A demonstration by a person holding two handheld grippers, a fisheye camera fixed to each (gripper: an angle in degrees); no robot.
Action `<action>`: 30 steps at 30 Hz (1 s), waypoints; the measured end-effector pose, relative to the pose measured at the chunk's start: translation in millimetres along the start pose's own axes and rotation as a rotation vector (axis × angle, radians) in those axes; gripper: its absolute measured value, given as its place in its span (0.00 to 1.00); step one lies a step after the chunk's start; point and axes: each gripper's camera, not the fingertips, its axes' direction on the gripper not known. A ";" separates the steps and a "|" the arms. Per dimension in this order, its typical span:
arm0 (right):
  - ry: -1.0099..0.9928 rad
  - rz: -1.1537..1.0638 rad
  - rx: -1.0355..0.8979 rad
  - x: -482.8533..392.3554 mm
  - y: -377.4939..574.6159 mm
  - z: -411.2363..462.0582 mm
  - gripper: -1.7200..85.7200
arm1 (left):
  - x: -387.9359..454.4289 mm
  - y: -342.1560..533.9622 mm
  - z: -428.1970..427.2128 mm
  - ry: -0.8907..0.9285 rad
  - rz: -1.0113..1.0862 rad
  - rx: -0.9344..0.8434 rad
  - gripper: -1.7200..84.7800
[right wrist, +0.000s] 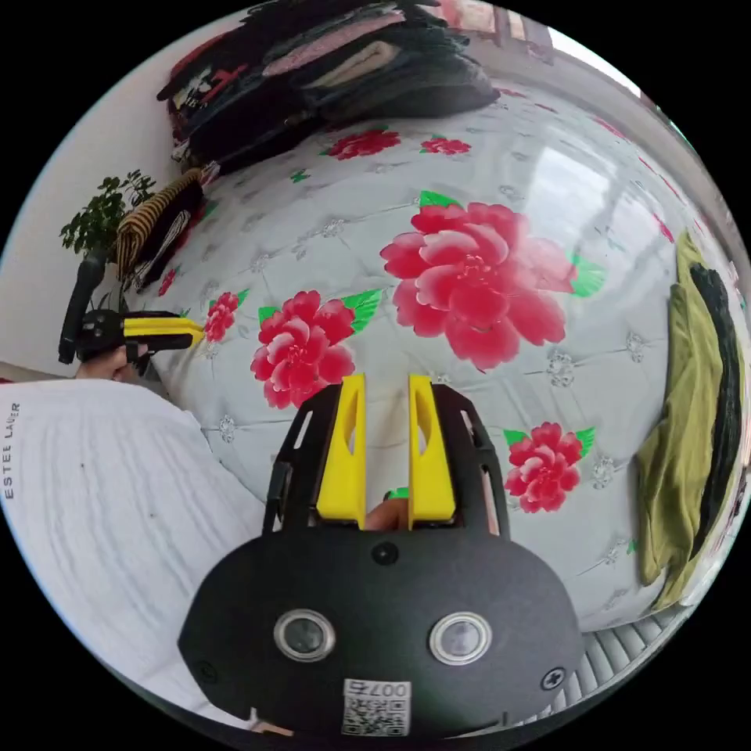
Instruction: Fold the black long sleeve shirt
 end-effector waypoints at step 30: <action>-0.281 0.281 0.416 250.8 16.3 -217.3 0.02 | 21.3 -21.3 -17.9 -0.013 -0.150 0.079 0.01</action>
